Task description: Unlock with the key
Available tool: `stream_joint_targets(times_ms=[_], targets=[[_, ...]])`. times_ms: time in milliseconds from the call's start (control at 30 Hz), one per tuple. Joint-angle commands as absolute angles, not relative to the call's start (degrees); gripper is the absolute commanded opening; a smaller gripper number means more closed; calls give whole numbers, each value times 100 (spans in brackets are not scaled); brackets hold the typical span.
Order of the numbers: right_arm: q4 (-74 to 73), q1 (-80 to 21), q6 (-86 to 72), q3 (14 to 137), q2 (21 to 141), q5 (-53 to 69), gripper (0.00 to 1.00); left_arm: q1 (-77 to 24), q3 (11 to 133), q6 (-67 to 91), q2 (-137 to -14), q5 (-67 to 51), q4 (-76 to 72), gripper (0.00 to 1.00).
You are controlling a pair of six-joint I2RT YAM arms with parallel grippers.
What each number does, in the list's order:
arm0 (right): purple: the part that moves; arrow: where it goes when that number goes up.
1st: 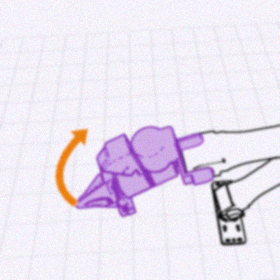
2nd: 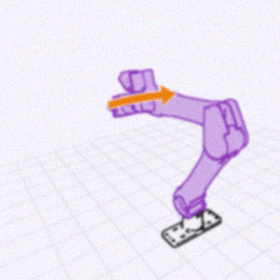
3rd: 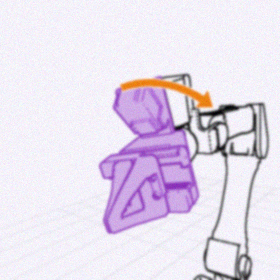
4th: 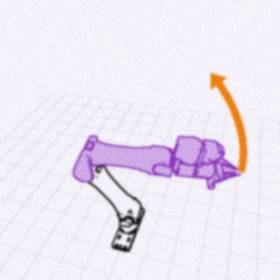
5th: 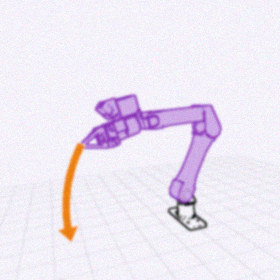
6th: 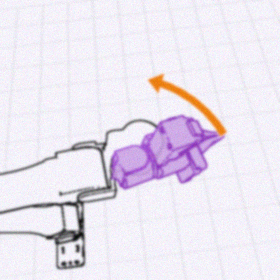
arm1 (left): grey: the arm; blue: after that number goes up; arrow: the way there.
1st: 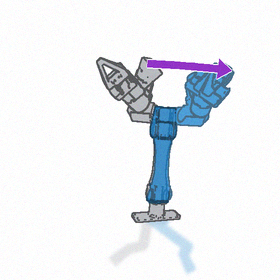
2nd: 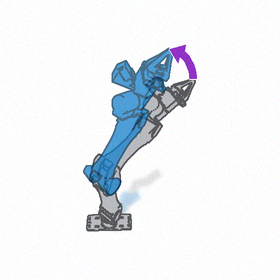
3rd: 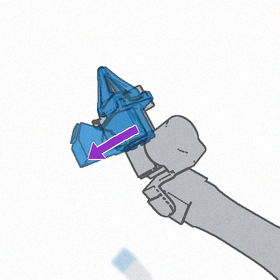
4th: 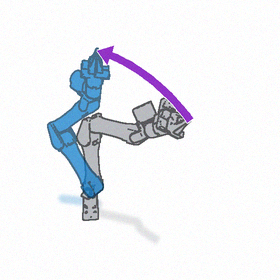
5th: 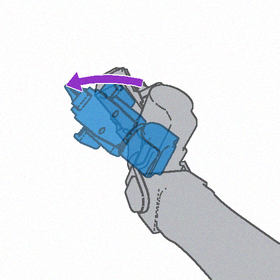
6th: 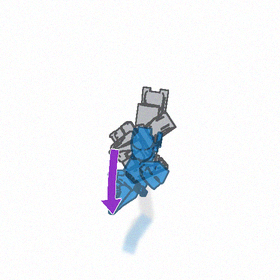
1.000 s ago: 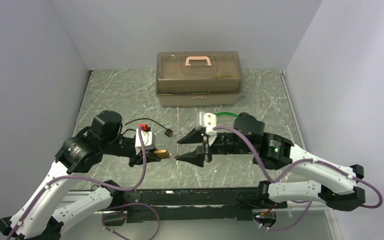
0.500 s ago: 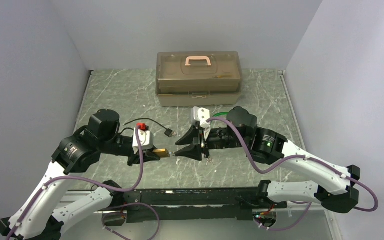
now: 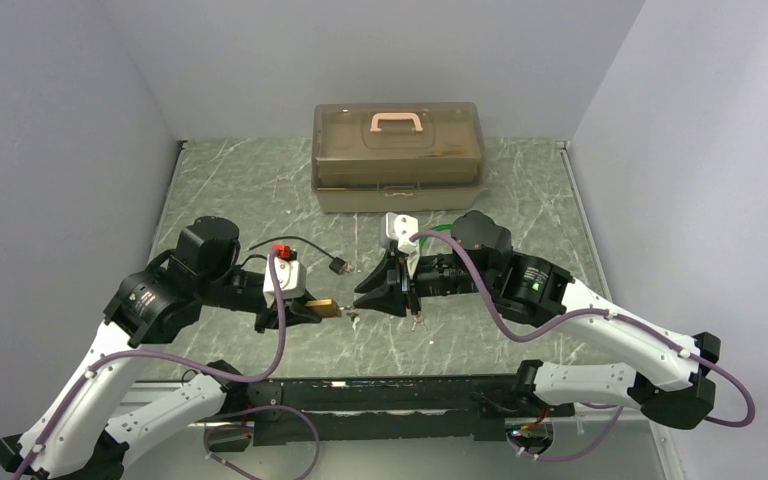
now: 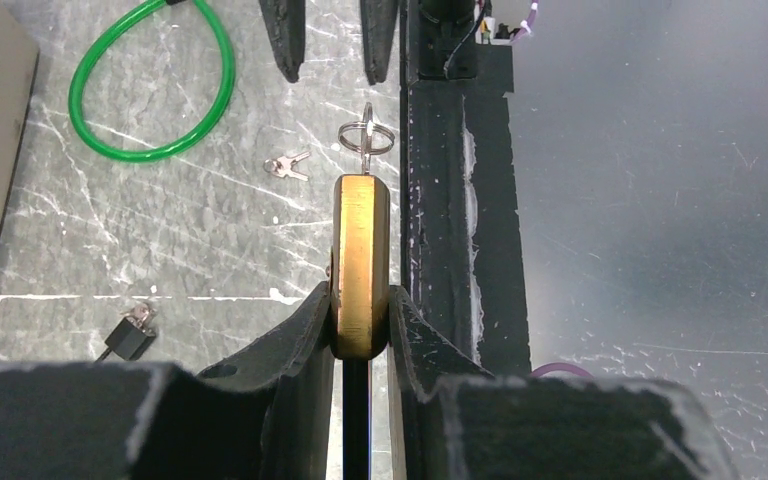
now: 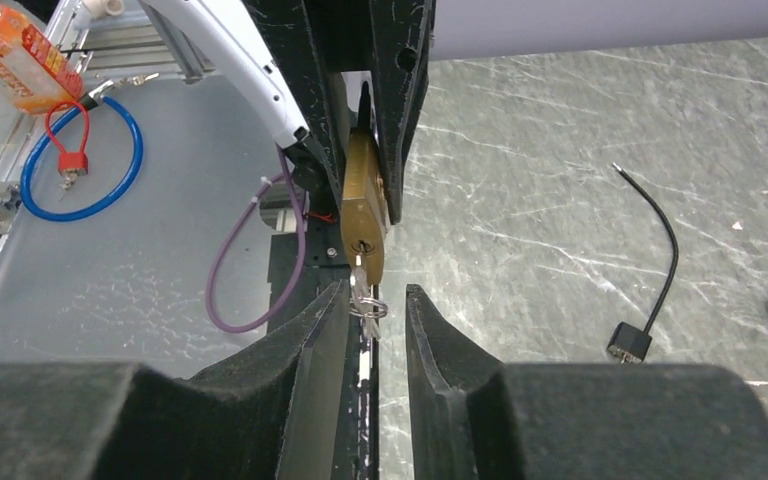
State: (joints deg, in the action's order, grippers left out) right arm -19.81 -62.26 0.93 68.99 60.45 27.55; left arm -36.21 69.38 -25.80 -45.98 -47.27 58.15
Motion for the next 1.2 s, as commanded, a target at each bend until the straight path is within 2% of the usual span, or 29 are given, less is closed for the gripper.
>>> stream_joint_targets(times_ms=[0,367,700,867,1067,1167], targets=[[-1890,-6136,150,6882,6024,2865,29,-3586,7199,-2580,-4547,-5199,5448,0],[-1811,-6008,159,6889,6224,3322,28,-3576,7260,-2558,-4597,-5307,5432,0],[-1902,-5967,174,6945,6364,3614,16,-3582,7284,-2601,-4640,-5340,5443,0],[-2236,-5871,305,7096,6241,3338,21,-3576,7270,-2664,-4615,-5326,5514,0],[-2589,-5681,417,7268,6096,2970,35,-3580,7250,-2726,-4583,-5315,5566,0],[-2498,-5600,288,7192,6006,3055,37,-3577,7219,-2720,-4566,-5320,5559,0]])
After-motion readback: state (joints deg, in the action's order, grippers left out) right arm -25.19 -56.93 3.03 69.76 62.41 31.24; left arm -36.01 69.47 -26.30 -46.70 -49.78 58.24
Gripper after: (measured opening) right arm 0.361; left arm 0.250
